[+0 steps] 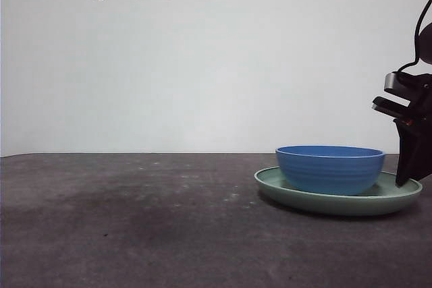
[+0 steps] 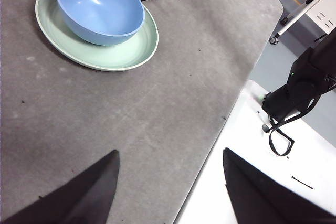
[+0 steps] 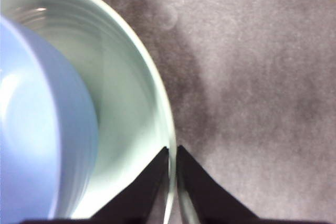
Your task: Pick up the blue bowl, put it on the green plate, put it on desk
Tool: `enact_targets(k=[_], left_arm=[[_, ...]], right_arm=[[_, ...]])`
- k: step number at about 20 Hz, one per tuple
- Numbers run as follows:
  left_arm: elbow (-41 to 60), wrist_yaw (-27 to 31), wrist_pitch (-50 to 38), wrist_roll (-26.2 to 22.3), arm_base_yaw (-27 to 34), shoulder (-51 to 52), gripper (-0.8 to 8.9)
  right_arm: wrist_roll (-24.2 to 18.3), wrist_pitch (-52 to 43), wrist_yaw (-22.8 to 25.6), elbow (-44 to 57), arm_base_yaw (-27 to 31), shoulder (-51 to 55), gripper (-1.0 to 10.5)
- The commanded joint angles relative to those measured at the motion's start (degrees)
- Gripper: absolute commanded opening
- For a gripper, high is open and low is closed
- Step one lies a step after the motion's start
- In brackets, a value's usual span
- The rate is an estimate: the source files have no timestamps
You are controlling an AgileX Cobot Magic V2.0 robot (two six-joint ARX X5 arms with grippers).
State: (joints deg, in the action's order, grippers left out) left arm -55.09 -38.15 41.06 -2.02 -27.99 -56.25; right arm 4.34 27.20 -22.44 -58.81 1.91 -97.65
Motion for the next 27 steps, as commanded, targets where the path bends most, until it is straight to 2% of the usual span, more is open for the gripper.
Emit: enact_targets(k=[1, 7, 18, 24, 27], left_arm=[[-0.5, -0.5, 0.0, -0.1, -0.2, -0.5, 3.16], [-0.5, -0.5, 0.1, 0.0, -0.2, -0.5, 3.16], [-0.5, -0.5, 0.1, -0.1, -0.2, -0.5, 3.16], [-0.5, -0.5, 0.1, -0.1, -0.2, -0.5, 3.16], [-0.5, -0.5, 0.1, -0.1, -0.2, -0.5, 3.16]], right_arm=[[-0.3, -0.4, -0.2, -1.0, 0.1, -1.0, 0.1], [1.5, -1.2, -4.7, -1.0, 0.1, 0.8, 0.1], [6.8, -1.9, -8.2, -1.1, -1.2, 10.7, 0.1], [11.7, -5.7, -8.7, -1.2, -7.8, 11.2, 0.1], [14.0, -8.0, -5.7, -1.2, -12.5, 11.1, 0.1]])
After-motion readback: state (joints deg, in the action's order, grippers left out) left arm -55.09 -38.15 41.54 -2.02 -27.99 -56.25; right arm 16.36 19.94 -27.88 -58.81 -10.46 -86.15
